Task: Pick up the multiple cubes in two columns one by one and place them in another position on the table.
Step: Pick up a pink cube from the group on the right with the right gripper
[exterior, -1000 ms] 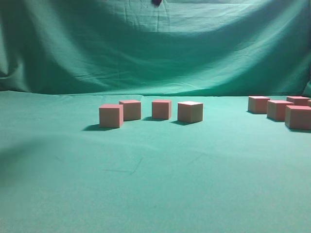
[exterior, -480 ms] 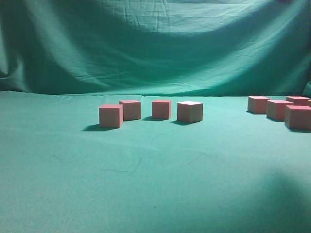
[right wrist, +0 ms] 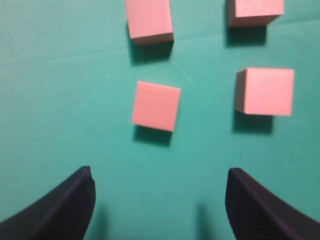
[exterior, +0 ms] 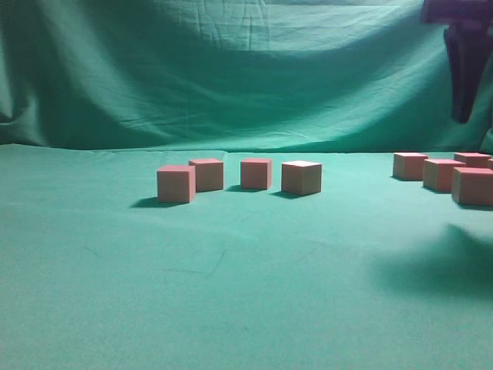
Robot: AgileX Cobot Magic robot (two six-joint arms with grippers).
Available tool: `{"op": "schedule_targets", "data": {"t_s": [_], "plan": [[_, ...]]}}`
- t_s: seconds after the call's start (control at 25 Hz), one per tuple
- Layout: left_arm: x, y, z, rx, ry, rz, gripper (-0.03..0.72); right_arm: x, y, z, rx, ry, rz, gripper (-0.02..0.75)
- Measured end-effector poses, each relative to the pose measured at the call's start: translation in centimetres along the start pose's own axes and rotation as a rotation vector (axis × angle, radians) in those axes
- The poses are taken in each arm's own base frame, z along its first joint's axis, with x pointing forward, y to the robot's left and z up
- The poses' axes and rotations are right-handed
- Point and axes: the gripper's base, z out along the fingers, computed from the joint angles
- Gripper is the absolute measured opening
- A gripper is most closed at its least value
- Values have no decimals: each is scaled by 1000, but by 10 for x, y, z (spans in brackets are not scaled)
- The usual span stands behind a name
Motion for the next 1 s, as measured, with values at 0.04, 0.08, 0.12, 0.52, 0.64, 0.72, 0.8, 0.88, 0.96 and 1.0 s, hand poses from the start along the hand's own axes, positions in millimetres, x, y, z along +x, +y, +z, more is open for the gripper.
{"op": "schedule_targets", "data": {"t_s": [0.04, 0.08, 0.12, 0.52, 0.64, 0.72, 0.8, 0.88, 0.96, 1.0], "plan": [[0, 0, 0, 0, 0, 0, 0, -1, 1, 6, -1, 1, 1, 538], [0, 0, 0, 0, 0, 0, 0, -3, 1, 13, -1, 0, 1, 538], [0, 0, 0, 0, 0, 0, 0, -5, 2, 21, 0, 4, 1, 538], [0, 0, 0, 0, 0, 0, 0, -22, 9, 71, 13, 43, 2, 538], [0, 0, 0, 0, 0, 0, 0, -26, 10, 73, 13, 35, -1, 538], [0, 0, 0, 0, 0, 0, 0, -27, 9, 73, 17, 28, -5, 460], [0, 0, 0, 0, 0, 0, 0, -27, 7, 73, 38, 22, -3, 356], [0, 0, 0, 0, 0, 0, 0, -28, 5, 73, 65, 22, -4, 254], [0, 0, 0, 0, 0, 0, 0, -28, 3, 73, 84, 21, -8, 256], [0, 0, 0, 0, 0, 0, 0, -28, 3, 73, 89, 21, -12, 256]]}}
